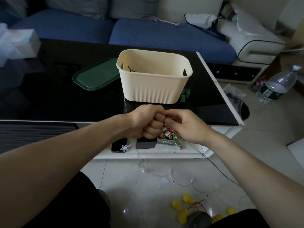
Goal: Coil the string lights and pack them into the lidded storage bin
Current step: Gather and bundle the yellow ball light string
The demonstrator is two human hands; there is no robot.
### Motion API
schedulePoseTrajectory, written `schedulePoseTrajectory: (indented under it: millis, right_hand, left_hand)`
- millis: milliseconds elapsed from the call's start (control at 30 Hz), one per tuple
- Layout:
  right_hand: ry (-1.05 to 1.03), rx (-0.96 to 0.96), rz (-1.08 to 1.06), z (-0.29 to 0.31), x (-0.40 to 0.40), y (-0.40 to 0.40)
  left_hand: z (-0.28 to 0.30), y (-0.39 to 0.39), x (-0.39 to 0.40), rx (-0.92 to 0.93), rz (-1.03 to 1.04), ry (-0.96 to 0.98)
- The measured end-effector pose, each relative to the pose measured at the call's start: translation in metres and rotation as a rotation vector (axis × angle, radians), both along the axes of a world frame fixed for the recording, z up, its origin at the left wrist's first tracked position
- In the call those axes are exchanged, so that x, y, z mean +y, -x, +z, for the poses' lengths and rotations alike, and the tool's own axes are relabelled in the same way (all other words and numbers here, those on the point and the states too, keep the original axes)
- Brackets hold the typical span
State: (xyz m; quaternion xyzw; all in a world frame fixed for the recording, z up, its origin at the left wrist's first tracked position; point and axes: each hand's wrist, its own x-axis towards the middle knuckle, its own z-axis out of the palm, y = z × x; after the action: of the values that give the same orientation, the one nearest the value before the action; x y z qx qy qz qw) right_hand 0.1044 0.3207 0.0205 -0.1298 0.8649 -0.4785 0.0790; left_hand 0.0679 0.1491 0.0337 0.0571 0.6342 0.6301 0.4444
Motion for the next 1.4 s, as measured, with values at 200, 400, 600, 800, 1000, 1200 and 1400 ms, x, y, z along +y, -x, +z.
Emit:
schedulePoseTrajectory:
  millis: [200, 400, 600, 800, 1000, 1200, 1400]
  right_hand:
    - [-0.005, 0.030, -0.048, 0.007, 0.005, 0.002]
    - [-0.020, 0.038, -0.081, 0.011, 0.005, 0.005]
    - [0.088, -0.065, -0.137, 0.014, 0.005, 0.004]
    - [0.083, -0.093, -0.139, 0.014, 0.004, 0.003]
    - [0.074, -0.060, -0.138, 0.008, 0.003, 0.007]
    - [-0.013, 0.056, -0.121, 0.006, 0.007, 0.009]
    - [-0.011, 0.121, -0.254, 0.013, 0.020, 0.009]
  left_hand:
    - [0.003, 0.000, -0.003, -0.034, -0.003, -0.015]
    - [0.002, 0.003, -0.003, -0.057, 0.048, -0.041]
    - [0.004, 0.004, -0.002, -0.131, 0.083, -0.081]
    - [0.004, 0.007, -0.008, -0.124, 0.017, -0.042]
    - [0.007, 0.008, -0.012, -0.066, -0.020, -0.030]
    - [0.006, 0.009, -0.013, -0.058, 0.064, -0.186]
    - [0.015, 0.014, -0.018, -0.087, 0.326, -0.379]
